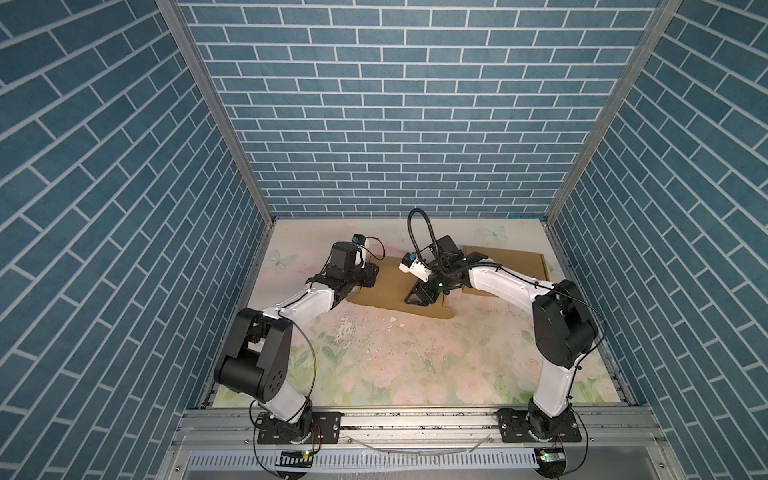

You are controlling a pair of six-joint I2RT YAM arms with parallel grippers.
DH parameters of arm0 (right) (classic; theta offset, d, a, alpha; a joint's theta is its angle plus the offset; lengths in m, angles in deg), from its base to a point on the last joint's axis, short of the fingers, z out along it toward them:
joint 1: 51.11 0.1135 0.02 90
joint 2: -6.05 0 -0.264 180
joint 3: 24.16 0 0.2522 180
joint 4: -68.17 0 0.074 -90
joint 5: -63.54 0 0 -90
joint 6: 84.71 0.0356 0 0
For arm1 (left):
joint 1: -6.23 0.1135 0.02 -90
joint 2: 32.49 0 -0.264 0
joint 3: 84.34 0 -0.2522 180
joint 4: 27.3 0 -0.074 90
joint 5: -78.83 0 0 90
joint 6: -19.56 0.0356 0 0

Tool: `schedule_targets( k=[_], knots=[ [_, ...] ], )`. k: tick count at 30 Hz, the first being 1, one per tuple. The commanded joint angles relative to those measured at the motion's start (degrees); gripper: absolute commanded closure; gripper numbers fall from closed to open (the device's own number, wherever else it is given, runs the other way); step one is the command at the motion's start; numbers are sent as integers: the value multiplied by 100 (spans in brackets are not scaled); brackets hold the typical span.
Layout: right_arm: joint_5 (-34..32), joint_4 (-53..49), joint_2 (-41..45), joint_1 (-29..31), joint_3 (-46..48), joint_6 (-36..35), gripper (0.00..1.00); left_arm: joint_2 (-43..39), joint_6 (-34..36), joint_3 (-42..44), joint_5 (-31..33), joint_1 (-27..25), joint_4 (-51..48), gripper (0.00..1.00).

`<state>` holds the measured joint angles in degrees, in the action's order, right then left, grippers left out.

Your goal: Fold the paper box

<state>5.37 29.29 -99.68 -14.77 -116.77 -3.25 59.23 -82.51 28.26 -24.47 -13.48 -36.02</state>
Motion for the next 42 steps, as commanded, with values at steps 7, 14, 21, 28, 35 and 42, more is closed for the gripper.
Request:
schedule_targets(
  k=[7,14,21,28,35,42],
  knots=[
    [-1898,877,29,-238,555,2714,62,214,-195,317,114,-182,278,59],
    [-2412,605,-149,-310,545,2930,63,144,-185,479,225,-169,216,60],
    [-2716,504,476,-485,674,2860,61,-295,-39,36,437,91,-465,55],
    [-4823,1068,2225,-535,1965,3320,41,-101,38,-506,293,644,-951,36],
    [-2431,1431,2604,-1259,2587,4199,23,724,203,-1192,-510,922,-1543,27],
    [-1505,2165,2143,-1269,2794,5080,28,1613,254,-1824,-1505,1097,-2055,21]
  ],
)
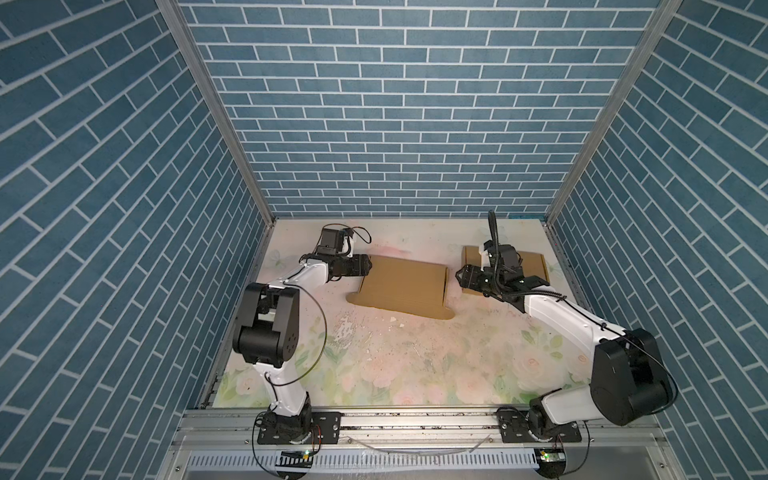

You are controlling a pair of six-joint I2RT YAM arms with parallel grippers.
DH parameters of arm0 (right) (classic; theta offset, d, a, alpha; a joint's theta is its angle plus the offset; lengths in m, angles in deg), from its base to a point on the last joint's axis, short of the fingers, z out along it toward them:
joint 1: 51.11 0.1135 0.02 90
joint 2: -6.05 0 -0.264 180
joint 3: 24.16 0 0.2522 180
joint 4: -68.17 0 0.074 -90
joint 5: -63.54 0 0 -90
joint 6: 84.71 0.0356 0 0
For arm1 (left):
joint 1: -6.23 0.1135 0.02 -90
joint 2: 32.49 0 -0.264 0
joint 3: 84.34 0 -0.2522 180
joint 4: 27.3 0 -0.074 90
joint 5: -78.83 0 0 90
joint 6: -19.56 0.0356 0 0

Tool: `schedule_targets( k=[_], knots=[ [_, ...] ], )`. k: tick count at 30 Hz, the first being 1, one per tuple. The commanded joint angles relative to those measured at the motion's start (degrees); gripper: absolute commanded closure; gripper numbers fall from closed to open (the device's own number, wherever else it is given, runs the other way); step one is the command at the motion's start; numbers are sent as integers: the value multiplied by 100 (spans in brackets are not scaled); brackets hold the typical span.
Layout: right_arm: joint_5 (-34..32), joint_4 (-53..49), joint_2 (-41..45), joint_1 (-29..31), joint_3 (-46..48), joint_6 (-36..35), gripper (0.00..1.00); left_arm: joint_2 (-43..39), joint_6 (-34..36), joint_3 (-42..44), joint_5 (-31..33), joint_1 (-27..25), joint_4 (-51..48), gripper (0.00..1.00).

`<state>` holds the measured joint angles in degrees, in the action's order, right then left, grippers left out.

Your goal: Fold the paper box

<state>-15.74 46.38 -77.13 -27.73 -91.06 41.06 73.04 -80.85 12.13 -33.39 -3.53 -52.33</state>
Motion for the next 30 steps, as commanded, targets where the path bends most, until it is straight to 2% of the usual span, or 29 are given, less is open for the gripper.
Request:
schedule_targets(
  k=[1,6,11,21,30],
  knots=[
    [671,542,-180,29,258,718,28,352,79,-290,-693,114,-500,21],
    [908,695,-467,28,363,786,22,749,26,-448,-961,123,-530,24],
    [1174,992,-700,9,504,968,13,1066,-24,-612,-1135,197,-684,34],
    [1513,1502,-1038,-16,699,1312,8,1715,92,-1026,-1494,505,-1323,59],
    [1827,1874,-1327,-17,744,1612,5,2191,212,-1537,-1539,728,-2245,69]
  ],
)
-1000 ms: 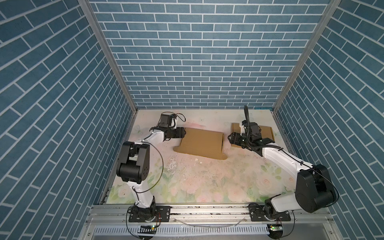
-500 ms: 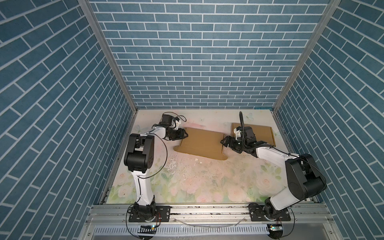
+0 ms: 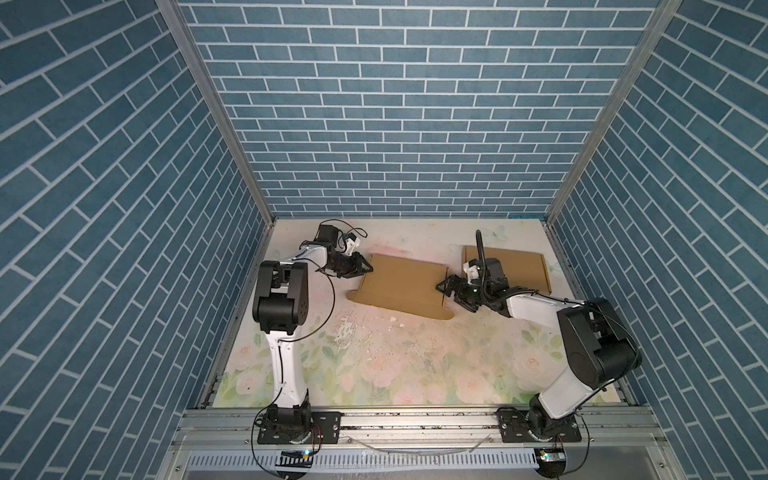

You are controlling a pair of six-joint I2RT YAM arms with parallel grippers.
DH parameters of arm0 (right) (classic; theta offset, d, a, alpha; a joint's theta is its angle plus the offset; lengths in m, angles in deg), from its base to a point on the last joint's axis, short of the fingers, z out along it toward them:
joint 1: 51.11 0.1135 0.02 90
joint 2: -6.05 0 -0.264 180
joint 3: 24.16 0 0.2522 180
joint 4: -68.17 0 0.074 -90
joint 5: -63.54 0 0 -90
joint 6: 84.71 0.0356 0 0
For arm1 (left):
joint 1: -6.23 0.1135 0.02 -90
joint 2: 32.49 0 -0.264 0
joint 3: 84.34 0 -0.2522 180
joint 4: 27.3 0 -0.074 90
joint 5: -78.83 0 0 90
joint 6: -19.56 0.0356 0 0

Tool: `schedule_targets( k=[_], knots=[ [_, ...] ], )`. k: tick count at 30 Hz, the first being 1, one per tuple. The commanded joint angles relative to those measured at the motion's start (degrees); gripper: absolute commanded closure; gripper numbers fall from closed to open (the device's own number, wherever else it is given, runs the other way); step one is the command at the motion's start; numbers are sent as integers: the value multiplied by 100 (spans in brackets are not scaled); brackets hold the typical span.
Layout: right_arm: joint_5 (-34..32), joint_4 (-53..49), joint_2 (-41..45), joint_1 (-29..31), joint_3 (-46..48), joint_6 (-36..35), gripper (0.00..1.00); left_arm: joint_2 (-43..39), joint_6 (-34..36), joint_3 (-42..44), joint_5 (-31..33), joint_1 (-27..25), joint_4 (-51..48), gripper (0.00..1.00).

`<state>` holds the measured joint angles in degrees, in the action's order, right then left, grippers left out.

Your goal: Fold the paper box

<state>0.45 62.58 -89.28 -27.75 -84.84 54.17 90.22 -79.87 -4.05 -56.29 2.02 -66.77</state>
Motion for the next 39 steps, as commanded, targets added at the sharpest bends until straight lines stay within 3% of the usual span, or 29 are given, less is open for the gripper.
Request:
schedule_targets(
  k=[1,11,18,26,33,39],
  knots=[
    [229,273,-142,-13,113,329,5,520,165,-11,825,196,-957,70],
    [656,878,-561,-11,98,745,2,666,311,-185,932,306,-1320,74],
    [774,1543,-950,5,110,1172,6,666,310,-168,918,302,-1288,73],
    [726,2482,-1430,216,-28,1813,21,594,291,-76,969,306,-1171,69],
    [526,2904,-1373,328,50,2215,36,319,145,50,991,306,-981,51],
    [486,3013,-1135,294,125,2645,43,-495,-69,163,987,366,-823,41]
  ],
)
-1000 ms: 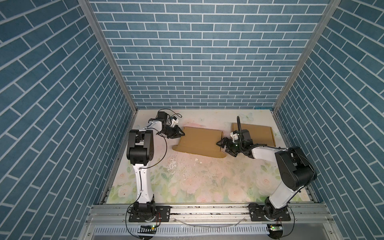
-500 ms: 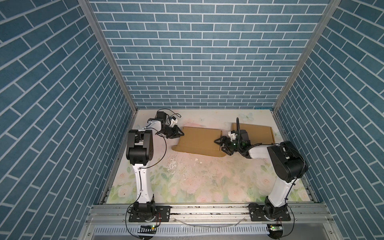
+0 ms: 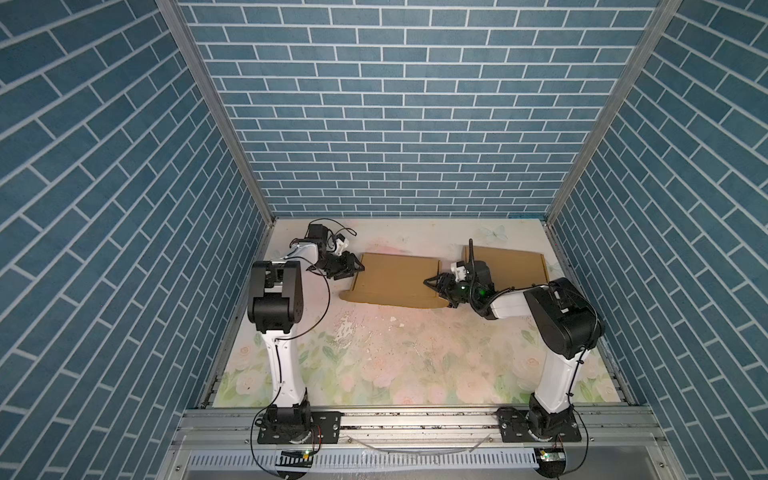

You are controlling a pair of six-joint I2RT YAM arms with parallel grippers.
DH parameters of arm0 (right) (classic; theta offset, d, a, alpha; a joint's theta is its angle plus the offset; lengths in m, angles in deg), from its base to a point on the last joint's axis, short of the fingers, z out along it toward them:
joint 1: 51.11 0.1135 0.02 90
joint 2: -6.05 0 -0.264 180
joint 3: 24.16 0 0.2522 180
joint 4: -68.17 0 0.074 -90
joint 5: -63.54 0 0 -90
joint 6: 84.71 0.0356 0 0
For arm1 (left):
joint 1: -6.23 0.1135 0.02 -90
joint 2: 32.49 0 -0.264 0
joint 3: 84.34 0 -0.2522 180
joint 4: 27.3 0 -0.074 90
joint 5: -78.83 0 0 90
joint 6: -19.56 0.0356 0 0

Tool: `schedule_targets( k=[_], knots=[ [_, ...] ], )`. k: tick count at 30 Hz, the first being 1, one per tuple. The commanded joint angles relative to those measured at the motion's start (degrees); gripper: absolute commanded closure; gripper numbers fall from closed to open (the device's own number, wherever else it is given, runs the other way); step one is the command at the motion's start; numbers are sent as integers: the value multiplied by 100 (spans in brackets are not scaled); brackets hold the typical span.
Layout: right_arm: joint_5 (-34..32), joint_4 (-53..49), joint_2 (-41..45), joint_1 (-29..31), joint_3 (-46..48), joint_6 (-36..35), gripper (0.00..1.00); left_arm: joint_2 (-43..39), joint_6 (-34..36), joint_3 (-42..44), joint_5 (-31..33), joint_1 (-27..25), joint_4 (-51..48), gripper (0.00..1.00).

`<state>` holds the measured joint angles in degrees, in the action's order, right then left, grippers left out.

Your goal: Fold the paper box

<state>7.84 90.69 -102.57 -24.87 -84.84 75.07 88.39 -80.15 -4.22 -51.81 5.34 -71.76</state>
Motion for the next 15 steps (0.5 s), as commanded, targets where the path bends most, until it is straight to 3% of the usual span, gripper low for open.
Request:
schedule_targets(
  k=[1,6,9,12,15],
  knots=[
    [-240,241,247,-21,145,663,44,-519,-48,243,632,36,-289,40],
    [-231,213,569,-141,252,1158,46,-1728,-41,733,1167,12,103,37],
    [-155,40,778,-198,255,1351,47,-2535,354,1180,1674,-169,413,35],
    [-32,-144,981,-263,257,1613,49,-3391,1287,1696,2263,-727,712,34],
    [188,-326,1208,-362,255,1906,51,-4232,2794,2347,3098,-1646,1018,31]
  ],
)
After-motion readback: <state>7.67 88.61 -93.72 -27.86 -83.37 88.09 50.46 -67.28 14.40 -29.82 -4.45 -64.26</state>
